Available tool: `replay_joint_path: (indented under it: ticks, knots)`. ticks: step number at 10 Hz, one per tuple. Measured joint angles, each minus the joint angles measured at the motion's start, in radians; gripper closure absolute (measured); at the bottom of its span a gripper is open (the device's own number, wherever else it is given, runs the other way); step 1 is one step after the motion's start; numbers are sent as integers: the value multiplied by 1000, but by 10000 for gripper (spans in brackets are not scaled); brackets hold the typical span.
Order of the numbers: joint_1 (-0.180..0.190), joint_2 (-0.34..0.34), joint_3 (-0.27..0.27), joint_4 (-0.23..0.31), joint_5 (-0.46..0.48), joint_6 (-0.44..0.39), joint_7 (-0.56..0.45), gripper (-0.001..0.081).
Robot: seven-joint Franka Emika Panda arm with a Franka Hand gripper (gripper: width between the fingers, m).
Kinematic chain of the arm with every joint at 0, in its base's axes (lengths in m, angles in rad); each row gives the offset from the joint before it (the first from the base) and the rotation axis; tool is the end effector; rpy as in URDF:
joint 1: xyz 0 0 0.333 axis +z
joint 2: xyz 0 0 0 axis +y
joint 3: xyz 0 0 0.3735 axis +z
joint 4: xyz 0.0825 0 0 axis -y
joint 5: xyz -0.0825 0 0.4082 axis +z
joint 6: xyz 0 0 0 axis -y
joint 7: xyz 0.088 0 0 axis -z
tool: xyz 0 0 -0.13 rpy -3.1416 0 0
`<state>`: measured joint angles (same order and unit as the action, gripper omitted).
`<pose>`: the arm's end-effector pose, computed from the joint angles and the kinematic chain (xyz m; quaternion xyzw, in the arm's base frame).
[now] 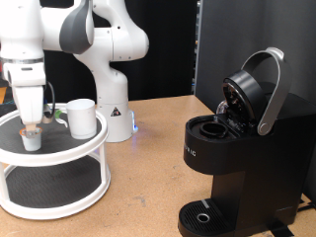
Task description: Make a cup of coffee with the keurig machine
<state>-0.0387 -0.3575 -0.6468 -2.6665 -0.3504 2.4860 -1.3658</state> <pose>0.3254 -0.2603 0.3566 0.8840 0.4625 0.0285 0.0618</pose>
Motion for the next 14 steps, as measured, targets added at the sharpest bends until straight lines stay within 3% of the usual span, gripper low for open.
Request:
replay_joint_path:
  ticks: [9, 11, 12, 13, 14]
  knots:
    - [0, 45, -2, -3, 23, 31, -24, 0]
    - [0, 46, -2, -5, 25, 31, -25, 237]
    - [0, 46, -2, -5, 26, 32, -25, 237]
    - [0, 46, -2, -5, 26, 32, -26, 371]
    - [0, 44, -3, -5, 33, 29, -33, 371]
